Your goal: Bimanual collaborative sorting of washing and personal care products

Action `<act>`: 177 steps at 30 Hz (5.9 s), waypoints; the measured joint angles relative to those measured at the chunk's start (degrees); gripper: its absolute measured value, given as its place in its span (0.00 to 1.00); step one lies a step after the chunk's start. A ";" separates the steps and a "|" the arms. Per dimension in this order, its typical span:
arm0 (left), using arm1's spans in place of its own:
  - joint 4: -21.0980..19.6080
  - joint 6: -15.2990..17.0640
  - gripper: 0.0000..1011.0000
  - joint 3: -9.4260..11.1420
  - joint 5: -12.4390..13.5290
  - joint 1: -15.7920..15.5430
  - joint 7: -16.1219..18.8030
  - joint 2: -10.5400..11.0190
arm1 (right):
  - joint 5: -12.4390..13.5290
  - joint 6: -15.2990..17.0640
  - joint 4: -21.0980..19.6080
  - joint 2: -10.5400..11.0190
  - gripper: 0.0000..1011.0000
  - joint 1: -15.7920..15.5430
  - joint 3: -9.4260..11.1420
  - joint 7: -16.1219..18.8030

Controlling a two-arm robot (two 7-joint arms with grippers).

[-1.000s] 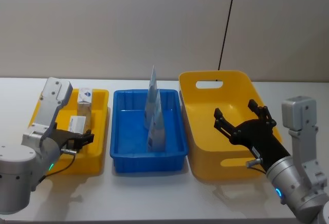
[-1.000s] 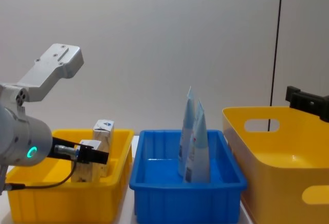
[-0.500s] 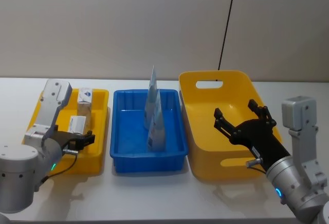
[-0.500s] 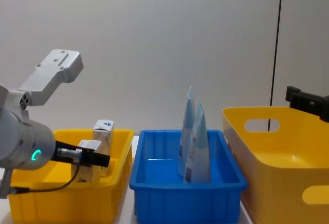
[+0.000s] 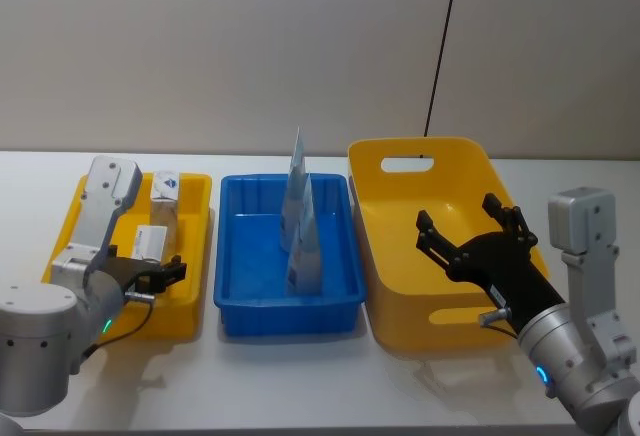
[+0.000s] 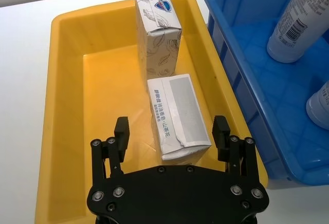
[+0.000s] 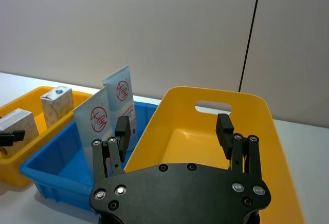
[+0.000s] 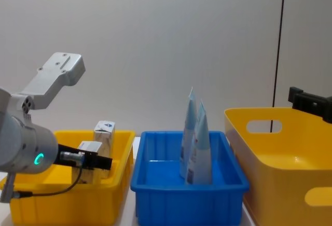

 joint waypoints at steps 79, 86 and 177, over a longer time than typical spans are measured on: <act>0.72 -3.59 0.37 0.91 1.84 -4.13 -6.65 4.17 | 0.00 0.00 0.00 0.00 0.99 0.00 0.00 0.00; -1.29 -5.12 0.37 1.27 1.95 -5.11 -11.13 7.17 | 0.00 0.00 0.00 0.00 0.99 0.00 0.00 0.00; -6.01 -26.64 0.37 16.08 -11.26 -10.50 -65.61 24.28 | 0.00 0.00 0.00 0.00 0.99 0.00 0.00 0.00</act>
